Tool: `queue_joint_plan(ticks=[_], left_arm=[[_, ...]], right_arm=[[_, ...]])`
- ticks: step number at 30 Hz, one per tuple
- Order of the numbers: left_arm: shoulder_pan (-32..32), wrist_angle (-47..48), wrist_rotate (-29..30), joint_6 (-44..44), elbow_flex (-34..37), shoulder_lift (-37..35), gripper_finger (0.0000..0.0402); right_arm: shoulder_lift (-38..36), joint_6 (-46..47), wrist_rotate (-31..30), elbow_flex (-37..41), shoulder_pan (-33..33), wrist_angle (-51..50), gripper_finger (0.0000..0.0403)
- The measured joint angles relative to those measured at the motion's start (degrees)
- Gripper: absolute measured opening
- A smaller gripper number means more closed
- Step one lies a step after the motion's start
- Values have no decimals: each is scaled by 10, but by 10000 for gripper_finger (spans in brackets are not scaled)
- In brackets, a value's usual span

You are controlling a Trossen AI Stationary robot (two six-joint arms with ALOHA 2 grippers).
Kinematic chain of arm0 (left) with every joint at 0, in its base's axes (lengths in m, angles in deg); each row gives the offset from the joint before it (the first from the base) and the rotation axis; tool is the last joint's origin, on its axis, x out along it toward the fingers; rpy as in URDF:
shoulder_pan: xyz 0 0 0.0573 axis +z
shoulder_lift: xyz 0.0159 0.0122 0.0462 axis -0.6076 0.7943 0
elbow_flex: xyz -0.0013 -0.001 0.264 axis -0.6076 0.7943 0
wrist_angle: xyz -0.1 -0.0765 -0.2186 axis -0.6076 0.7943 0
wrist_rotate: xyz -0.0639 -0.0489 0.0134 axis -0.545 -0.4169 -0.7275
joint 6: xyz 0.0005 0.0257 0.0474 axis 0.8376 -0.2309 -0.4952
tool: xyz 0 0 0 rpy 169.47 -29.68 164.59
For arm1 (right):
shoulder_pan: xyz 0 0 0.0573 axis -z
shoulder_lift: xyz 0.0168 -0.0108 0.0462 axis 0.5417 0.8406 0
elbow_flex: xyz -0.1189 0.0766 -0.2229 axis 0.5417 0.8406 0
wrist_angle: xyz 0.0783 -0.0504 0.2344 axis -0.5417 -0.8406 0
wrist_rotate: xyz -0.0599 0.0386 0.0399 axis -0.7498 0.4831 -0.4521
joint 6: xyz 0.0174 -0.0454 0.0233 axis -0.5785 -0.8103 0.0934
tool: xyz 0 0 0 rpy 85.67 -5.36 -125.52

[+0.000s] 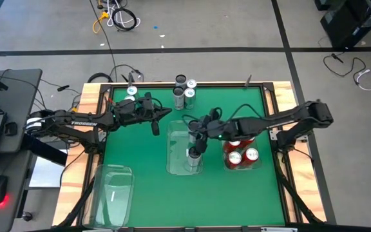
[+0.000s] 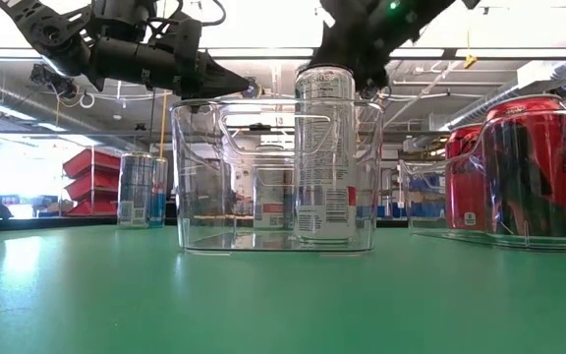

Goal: Sort soda cans
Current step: Put the top right white-pink soda can into the top left transparent bin

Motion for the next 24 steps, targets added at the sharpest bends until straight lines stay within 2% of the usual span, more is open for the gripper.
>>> queue_joint_plan(ticks=[12, 24], left_arm=[[0, 1, 0, -1, 0, 0, 17], [0, 2, 0, 0, 0, 0, 17]], right_arm=[[52, 33, 13, 1, -2, 3, 237], [62, 39, 17, 2, -2, 4, 237]])
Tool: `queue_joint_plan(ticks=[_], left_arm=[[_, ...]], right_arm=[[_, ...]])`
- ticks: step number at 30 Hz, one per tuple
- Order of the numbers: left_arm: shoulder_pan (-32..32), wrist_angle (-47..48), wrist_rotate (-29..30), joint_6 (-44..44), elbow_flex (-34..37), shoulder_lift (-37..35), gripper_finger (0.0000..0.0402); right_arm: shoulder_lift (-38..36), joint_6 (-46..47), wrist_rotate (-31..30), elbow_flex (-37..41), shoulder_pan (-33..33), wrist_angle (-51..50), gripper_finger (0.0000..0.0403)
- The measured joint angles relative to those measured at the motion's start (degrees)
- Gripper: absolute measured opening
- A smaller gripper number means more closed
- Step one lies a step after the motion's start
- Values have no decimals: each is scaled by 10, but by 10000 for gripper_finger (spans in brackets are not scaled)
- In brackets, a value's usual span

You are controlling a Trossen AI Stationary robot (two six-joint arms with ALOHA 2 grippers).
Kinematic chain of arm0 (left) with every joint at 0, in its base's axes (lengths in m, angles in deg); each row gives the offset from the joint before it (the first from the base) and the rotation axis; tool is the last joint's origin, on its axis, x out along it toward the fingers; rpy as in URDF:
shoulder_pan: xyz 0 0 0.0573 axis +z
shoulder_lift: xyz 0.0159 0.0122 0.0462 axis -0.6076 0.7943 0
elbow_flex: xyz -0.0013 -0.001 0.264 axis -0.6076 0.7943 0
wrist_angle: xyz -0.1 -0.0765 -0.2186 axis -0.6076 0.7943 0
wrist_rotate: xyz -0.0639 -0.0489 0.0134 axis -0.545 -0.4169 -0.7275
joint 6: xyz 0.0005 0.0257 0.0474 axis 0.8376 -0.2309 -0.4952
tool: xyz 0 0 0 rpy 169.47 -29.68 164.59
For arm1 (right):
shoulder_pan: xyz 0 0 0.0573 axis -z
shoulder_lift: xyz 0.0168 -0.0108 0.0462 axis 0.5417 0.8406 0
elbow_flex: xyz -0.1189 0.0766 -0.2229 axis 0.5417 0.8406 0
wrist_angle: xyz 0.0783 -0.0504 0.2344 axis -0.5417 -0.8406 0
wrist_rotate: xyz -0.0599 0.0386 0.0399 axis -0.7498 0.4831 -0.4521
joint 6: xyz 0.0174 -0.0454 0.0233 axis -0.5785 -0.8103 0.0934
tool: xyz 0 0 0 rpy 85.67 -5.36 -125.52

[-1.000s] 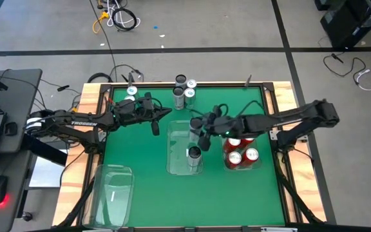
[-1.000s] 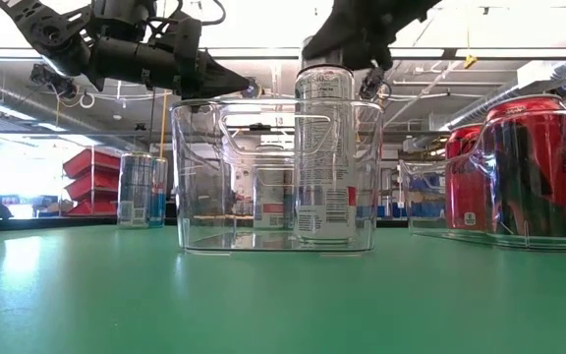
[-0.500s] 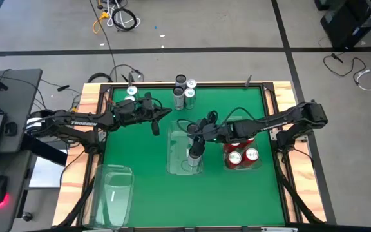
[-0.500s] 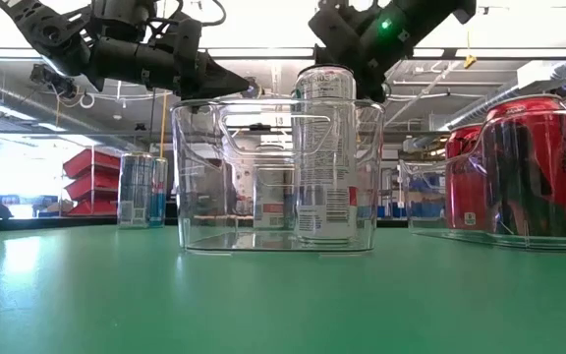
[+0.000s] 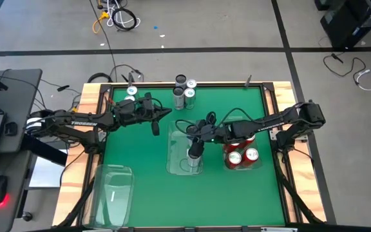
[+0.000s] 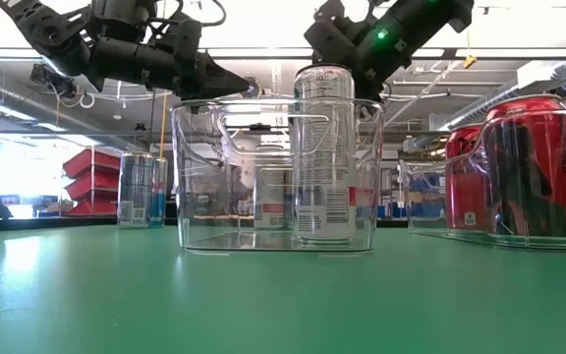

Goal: Sort soda cans
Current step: Put the top right white-pink soda can into the top left transparent bin

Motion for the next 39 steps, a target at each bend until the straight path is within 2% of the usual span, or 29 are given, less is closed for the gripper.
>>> queue_joint_plan(ticks=[4, 10, 16, 21, 25, 29, 34, 39], left_arm=[[0, -1, 0, 0, 0, 0, 17], [0, -2, 0, 0, 0, 0, 17], [0, -2, 0, 0, 0, 0, 17], [0, -2, 0, 0, 0, 0, 17], [0, -2, 0, -1, 0, 0, 17], [0, -2, 0, -2, 0, 0, 17], [0, -2, 0, -2, 0, 0, 17], [0, -2, 0, -3, 0, 0, 17]], right_arm=[[0, 1, 0, 0, 0, -2, 238], [-2, 2, 11, 0, 2, -1, 269], [-36, -25, 54, 1, 12, -3, 243], [-89, -81, 96, 1, 27, -25, 243], [-109, -181, 139, 5, 41, -42, 243], [-85, -223, 195, 37, 55, 4, 243], [-65, -204, 188, 87, 69, 88, 243], [-65, -170, 186, 114, 65, 130, 243]])
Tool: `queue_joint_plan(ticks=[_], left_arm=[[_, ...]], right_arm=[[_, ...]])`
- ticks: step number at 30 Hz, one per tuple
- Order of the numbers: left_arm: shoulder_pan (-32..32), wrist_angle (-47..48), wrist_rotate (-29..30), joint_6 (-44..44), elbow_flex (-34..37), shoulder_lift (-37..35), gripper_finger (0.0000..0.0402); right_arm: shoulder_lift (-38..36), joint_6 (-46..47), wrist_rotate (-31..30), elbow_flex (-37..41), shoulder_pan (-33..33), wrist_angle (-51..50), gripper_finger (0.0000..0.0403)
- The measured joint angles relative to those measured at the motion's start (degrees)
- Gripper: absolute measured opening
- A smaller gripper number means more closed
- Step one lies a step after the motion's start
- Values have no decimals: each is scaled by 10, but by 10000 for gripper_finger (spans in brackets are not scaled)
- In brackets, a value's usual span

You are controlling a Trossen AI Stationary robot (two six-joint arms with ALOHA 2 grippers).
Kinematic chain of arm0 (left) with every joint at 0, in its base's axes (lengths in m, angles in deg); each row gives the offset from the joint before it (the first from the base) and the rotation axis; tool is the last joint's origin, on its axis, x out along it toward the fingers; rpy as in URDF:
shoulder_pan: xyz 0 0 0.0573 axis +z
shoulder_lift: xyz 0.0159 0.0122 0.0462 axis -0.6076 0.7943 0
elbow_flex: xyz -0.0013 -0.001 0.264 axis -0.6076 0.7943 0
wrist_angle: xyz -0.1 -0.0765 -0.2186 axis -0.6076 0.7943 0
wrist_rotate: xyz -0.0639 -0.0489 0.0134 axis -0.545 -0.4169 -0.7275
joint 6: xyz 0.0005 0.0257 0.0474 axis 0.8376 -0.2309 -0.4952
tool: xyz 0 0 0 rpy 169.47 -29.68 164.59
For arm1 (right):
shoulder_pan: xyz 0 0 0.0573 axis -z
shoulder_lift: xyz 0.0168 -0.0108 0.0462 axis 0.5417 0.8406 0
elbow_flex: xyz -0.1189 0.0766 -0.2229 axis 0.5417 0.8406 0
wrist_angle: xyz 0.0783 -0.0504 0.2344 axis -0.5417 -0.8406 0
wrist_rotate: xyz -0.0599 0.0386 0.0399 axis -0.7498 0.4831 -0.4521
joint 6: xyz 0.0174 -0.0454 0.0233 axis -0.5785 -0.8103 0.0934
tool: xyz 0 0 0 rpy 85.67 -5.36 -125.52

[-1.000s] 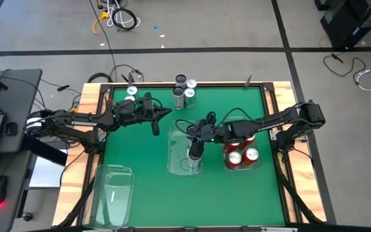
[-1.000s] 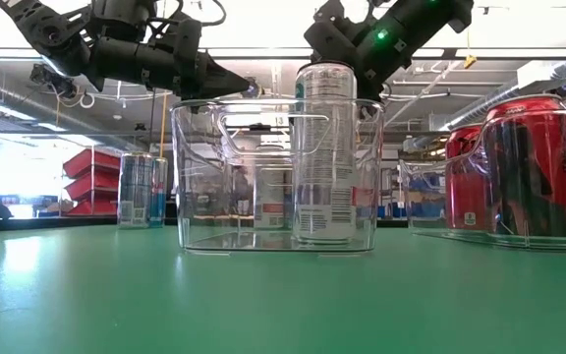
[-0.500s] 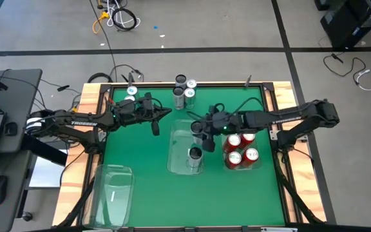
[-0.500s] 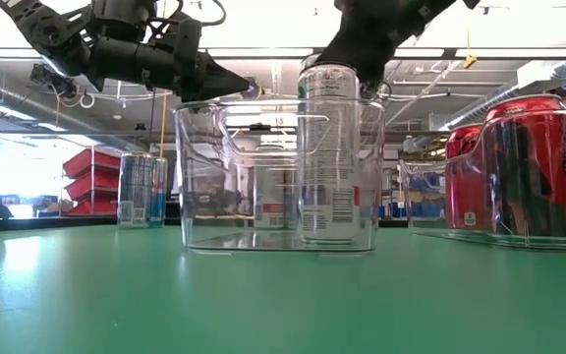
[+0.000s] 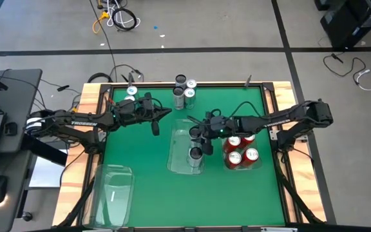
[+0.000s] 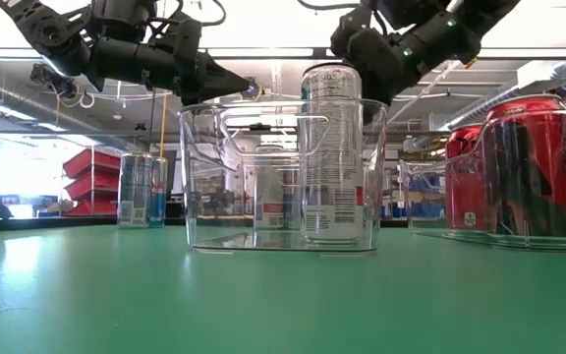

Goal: Sort soda cans
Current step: Put the top right white-pink soda can into the top left transparent bin, then put the bottom white-pink soda can into the top left transparent bin

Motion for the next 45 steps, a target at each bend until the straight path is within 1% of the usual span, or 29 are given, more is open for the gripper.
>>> queue_joint_plan(ticks=[6, 12, 14, 22, 28, 33, 37, 41, 45], left_arm=[[0, 0, 0, 0, 0, 0, 17], [0, 0, 0, 0, 0, 0, 17], [0, 0, 0, 0, 0, 0, 17], [0, 0, 0, 14, 0, 0, 17], [0, 9, 0, 22, -4, 0, 17], [0, 89, 0, 27, -46, 0, 17], [1, 152, 0, 16, -83, 0, 17], [22, 270, -7, 16, -140, 0, 17], [51, 357, -9, 11, -186, 12, 17]], right_arm=[[-2, 15, -10, 12, -5, 6, 243], [-2, 17, -8, 12, -5, -1, 285], [-1, 17, -6, 15, -5, -10, 293], [0, 18, -5, 15, -5, -6, 297], [-11, 26, 9, 14, -7, -6, 306], [-35, 33, 10, 14, -14, -8, 317], [-68, 33, 10, 13, -18, -14, 328], [-110, 30, -1, 13, -18, -30, 336], [-151, 12, -22, 13, -16, -38, 336]])
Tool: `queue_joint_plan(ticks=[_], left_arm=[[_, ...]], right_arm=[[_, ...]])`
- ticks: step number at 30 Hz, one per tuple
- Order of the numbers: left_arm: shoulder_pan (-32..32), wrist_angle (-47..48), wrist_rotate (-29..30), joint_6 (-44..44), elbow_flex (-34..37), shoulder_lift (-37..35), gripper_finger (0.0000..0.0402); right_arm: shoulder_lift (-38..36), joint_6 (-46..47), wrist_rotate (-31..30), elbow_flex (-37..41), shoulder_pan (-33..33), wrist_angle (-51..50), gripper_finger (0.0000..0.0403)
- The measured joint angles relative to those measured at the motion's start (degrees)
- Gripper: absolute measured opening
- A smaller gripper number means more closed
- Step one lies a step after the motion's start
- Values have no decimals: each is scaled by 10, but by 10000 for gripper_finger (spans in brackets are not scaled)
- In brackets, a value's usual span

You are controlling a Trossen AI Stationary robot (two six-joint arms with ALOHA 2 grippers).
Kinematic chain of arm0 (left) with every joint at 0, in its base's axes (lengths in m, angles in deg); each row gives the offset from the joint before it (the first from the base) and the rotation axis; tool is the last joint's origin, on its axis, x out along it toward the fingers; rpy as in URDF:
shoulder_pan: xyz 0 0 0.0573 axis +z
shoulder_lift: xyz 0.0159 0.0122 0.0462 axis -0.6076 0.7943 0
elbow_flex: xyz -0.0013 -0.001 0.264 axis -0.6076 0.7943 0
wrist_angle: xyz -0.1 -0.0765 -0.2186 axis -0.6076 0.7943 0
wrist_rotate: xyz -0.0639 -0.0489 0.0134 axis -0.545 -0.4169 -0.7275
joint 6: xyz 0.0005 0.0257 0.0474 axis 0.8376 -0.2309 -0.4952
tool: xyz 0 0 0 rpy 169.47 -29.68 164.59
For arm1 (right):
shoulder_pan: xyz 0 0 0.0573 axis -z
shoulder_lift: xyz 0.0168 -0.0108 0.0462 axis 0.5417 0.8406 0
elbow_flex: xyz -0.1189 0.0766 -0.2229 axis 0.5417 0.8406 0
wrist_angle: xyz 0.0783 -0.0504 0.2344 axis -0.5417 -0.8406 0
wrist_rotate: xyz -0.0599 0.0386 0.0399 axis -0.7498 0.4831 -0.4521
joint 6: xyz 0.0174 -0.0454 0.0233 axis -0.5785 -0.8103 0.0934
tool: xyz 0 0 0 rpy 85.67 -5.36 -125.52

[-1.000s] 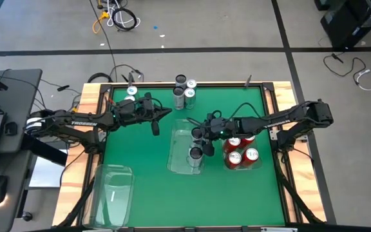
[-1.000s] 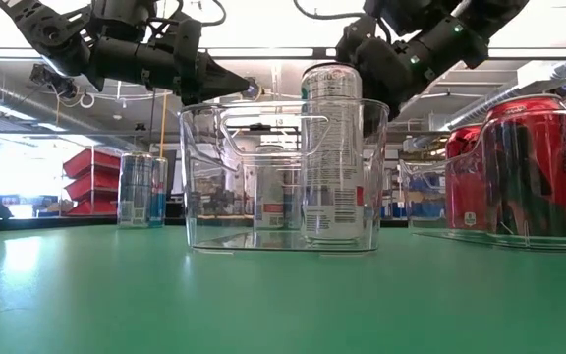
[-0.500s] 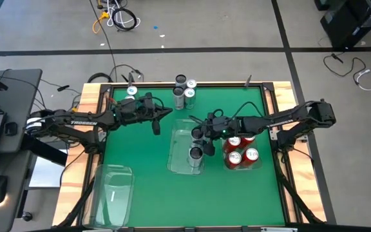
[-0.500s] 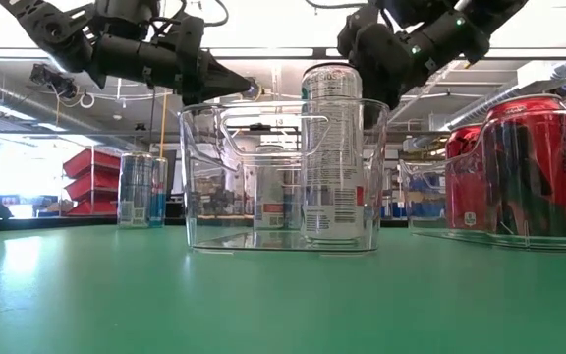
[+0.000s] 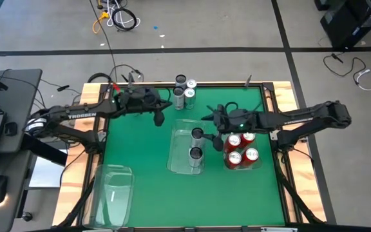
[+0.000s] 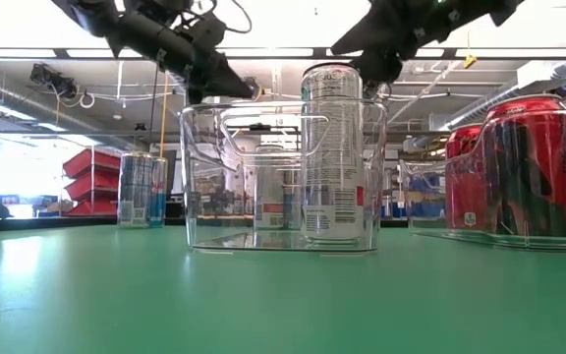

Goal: Sort soda cans
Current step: Put the bottom white-pink soda can into the top left transparent bin

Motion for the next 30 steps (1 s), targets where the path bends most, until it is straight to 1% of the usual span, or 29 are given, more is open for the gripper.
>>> queue_joint_plan(ticks=[2, 5, 8, 11, 15, 18, 21, 25, 30], left_arm=[[17, 9, -2, 0, -17, 8, 17], [37, 13, -1, -17, -23, 17, 26], [40, 11, -7, -40, -24, 29, 53], [34, -10, -12, -17, -25, 45, 100], [33, -33, -6, 13, -25, 74, 176], [38, -48, 11, 19, -25, 100, 229], [44, -47, 33, 19, -29, 122, 266], [50, -53, 36, 18, -40, 142, 292], [53, -85, 34, 16, -41, 168, 301]], right_arm=[[-17, -7, -7, 0, 1, -5, 335], [-35, -10, -18, 0, 1, -9, 334], [-40, -11, -19, 0, 1, -13, 334], [-38, -12, -19, 0, 2, -16, 335], [-37, -12, -19, 0, 3, -21, 336], [-37, -11, -19, 0, 3, -21, 335], [-37, -11, -19, 0, 3, -22, 334], [-37, -11, -20, 0, 4, -22, 335], [-37, -11, -20, 0, 4, -24, 332]])
